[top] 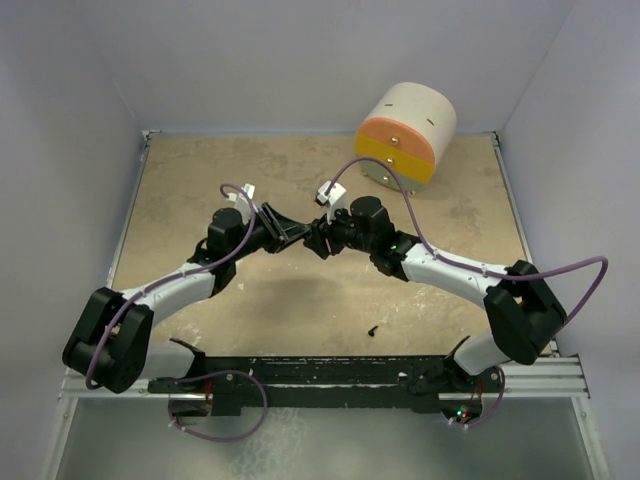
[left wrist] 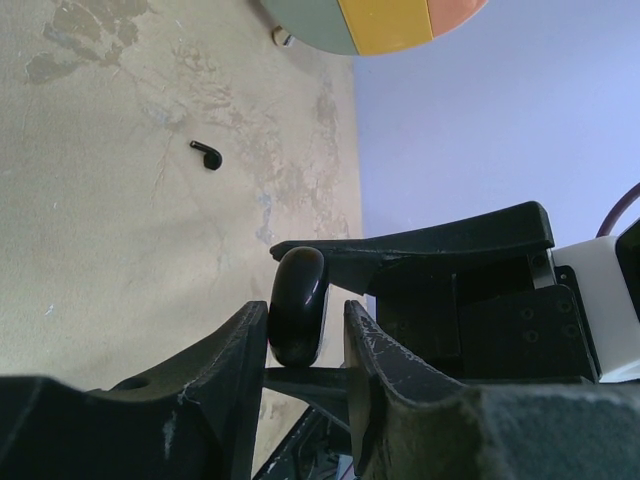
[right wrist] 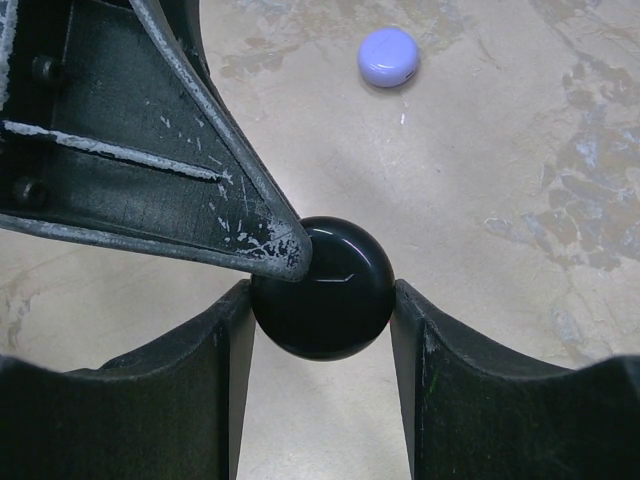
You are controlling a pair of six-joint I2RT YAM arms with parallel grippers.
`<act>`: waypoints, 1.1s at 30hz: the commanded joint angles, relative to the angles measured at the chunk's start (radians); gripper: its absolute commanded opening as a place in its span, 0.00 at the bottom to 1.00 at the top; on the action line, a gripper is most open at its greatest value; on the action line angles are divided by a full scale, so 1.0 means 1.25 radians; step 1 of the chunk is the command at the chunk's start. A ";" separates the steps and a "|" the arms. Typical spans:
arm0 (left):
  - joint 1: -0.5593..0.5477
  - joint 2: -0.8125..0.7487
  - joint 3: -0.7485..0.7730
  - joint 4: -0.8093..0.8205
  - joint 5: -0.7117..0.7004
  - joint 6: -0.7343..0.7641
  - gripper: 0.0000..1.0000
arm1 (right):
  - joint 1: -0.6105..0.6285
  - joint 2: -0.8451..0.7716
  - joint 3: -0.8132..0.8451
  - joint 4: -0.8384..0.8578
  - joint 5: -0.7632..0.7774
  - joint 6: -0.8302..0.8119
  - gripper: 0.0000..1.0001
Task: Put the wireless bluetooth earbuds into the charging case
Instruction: Pick up the charging case at the center of the board.
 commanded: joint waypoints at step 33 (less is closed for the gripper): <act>-0.005 0.027 0.051 0.055 -0.017 -0.014 0.00 | 0.002 -0.030 0.006 0.027 -0.019 -0.013 0.57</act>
